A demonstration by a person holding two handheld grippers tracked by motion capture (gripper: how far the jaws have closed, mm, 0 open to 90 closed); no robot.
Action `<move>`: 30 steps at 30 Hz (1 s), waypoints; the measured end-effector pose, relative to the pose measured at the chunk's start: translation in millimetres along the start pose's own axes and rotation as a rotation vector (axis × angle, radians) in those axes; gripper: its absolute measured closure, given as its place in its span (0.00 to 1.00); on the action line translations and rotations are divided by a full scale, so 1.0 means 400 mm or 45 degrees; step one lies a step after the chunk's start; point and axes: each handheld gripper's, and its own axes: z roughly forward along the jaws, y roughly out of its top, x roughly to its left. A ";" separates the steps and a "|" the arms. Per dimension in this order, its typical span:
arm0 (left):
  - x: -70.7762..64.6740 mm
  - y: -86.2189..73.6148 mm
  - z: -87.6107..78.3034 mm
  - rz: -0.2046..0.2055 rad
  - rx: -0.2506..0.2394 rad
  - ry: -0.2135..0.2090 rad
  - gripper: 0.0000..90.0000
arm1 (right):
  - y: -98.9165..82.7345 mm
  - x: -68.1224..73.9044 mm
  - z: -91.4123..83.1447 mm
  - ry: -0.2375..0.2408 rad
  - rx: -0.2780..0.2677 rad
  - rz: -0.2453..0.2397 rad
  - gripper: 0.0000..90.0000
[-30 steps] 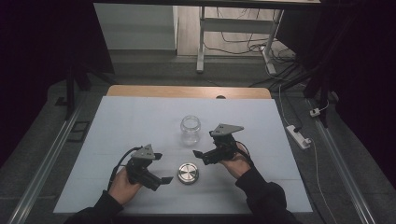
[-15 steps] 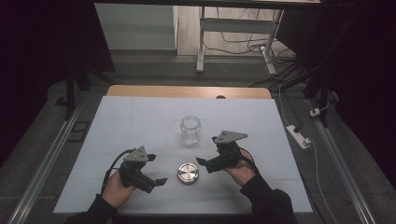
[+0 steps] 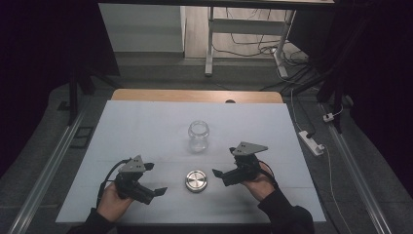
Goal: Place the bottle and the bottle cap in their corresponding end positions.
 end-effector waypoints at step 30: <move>0.006 -0.116 -0.117 -0.159 -0.035 0.148 0.00 | -0.112 -0.019 -0.127 -0.101 0.017 0.081 0.00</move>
